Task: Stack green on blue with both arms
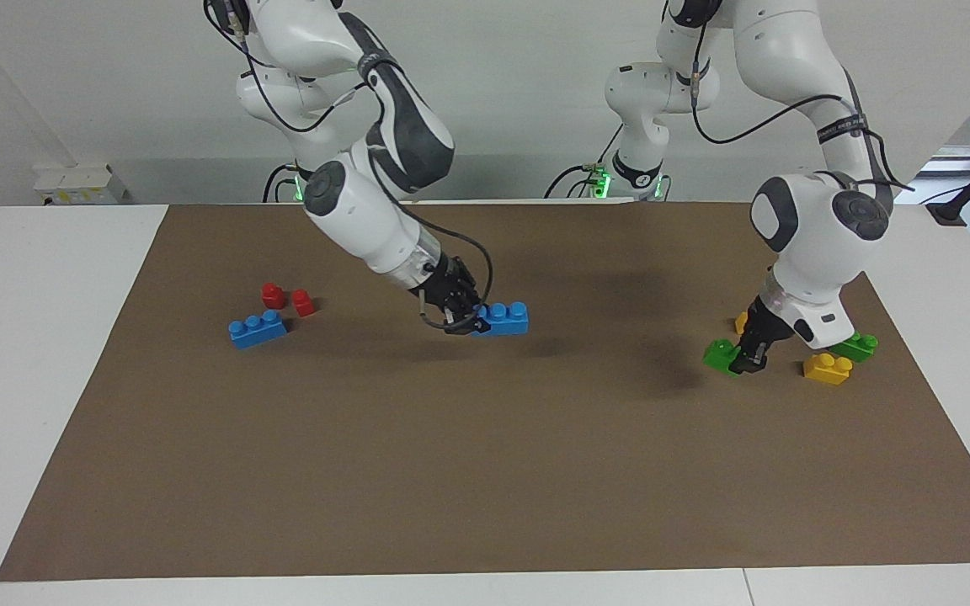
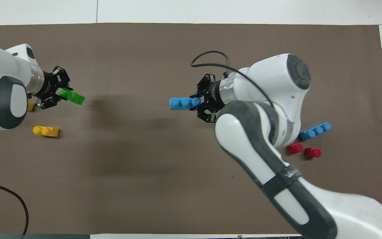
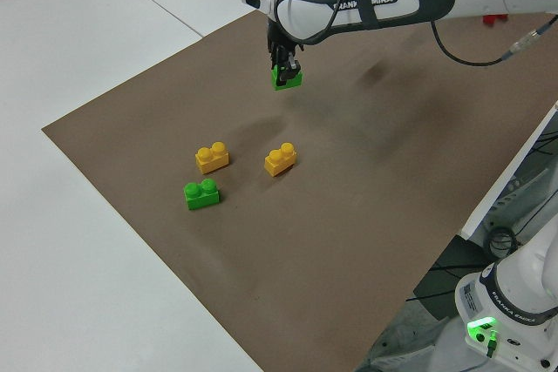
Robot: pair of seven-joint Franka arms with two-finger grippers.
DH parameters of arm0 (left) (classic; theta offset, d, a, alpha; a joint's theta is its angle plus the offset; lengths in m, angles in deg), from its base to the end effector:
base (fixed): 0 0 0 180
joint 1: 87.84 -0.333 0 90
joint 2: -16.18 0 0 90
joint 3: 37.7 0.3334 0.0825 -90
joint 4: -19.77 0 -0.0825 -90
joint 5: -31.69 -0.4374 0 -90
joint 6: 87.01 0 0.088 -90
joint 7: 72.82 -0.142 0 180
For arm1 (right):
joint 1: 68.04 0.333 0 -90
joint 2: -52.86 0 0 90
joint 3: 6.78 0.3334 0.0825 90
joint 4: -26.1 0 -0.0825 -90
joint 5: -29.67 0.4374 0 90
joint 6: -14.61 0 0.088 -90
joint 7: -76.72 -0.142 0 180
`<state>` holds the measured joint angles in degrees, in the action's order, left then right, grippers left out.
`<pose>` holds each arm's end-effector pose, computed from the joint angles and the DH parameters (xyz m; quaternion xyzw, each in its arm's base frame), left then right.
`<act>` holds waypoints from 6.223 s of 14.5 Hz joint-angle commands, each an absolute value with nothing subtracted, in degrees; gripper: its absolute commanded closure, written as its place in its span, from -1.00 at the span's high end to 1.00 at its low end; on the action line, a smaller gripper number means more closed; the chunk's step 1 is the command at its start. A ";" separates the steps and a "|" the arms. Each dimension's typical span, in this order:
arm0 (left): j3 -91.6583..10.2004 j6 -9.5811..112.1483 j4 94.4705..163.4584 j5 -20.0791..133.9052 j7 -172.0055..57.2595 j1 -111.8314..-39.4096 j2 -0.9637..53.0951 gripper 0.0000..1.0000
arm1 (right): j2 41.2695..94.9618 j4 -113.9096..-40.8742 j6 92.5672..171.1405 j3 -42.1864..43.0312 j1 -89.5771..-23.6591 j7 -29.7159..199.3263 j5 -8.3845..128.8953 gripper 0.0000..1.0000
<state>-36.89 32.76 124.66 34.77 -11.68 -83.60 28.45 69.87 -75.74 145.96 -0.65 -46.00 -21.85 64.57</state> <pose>0.6712 -0.0449 0.3772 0.8692 0.4934 0.0074 0.0309 0.6241 0.3603 0.3789 -0.6698 0.6879 0.1865 0.2082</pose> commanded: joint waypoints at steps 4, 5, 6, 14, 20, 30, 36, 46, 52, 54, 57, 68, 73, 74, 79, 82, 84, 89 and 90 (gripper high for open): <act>-36.30 23.38 125.23 35.38 9.14 -75.99 19.71 -1.00 | 67.80 -87.89 162.60 -0.89 -38.08 -28.31 67.89 -1.00; -36.30 23.29 125.41 35.38 12.49 -74.32 18.83 -1.00 | 68.24 -88.51 163.92 -0.80 -37.55 -28.22 68.86 -1.00; -36.30 23.03 125.50 35.38 15.40 -72.56 18.47 -1.00 | 68.85 -89.03 164.72 -0.89 -36.85 -28.14 69.21 -1.00; -36.29 31.45 131.37 31.80 40.10 -57.88 18.64 -1.00 | 70.26 -92.11 167.89 -0.80 -34.47 -19.36 70.27 -1.00; -36.30 36.12 135.69 26.77 50.13 -52.86 21.19 -1.00 | 70.62 -93.61 169.91 -0.80 -34.21 -10.91 79.32 -1.00; -36.30 40.07 141.40 26.77 52.60 -50.31 20.58 -1.00 | 71.84 -94.58 172.54 -0.80 -32.97 -9.59 80.99 -1.00; -36.21 42.98 143.51 26.77 52.78 -49.44 20.75 -1.00 | 71.93 -94.84 173.60 -0.80 -32.45 -9.59 80.99 -1.00; -36.21 46.75 145.62 25.45 54.80 -48.90 21.28 -1.00 | 71.93 -94.93 173.60 -0.80 -32.45 -9.68 81.08 -1.00; -36.30 46.94 145.54 23.08 53.49 -49.16 21.28 0.35 | 71.93 -94.84 173.60 -0.80 -32.45 -9.59 81.08 -0.17; -36.30 46.50 145.36 23.16 49.55 -49.78 20.14 1.00 | 72.02 -94.67 173.51 -0.80 -32.53 -10.03 81.08 0.83; -36.12 42.38 143.78 23.16 47.69 -52.05 17.07 1.00 | 72.11 -94.32 173.25 -0.80 -33.06 -10.12 81.26 1.00; -35.59 34.55 137.64 23.95 10.55 -69.36 11.87 1.00 | 64.12 -90.54 147.19 -1.33 -55.09 -4.59 74.61 1.00; -35.42 27.08 131.57 27.65 -19.41 -77.54 12.05 1.00 | 62.18 -83.52 130.56 -1.33 -66.36 6.98 60.71 1.00; -35.42 26.55 130.87 27.65 -25.21 -78.69 12.05 1.00 | 61.92 -82.28 128.62 -1.33 -67.85 10.76 59.21 1.00; -35.33 23.48 126.74 29.04 -50.09 -81.24 12.93 1.00 | 59.82 -77.27 119.21 -1.33 -73.49 33.94 51.04 1.00; -35.24 19.44 122.61 30.63 -63.63 -82.82 14.07 1.00 | 53.94 -77.26 114.82 -1.24 -73.84 53.54 44.37 1.00; -35.24 14.44 118.31 30.63 -69.54 -83.00 15.03 1.00 | 50.16 -77.26 111.22 -1.24 -73.49 61.92 41.98 1.00; -35.42 -0.87 108.27 30.46 -70.53 -82.65 18.20 1.00 | 47.76 -71.47 104.88 -0.54 -72.53 77.05 30.75 1.00; -35.50 -1.05 108.27 30.46 -70.53 -82.56 18.20 1.00 | 48.20 -71.11 105.57 -0.63 -71.39 78.98 29.85 1.00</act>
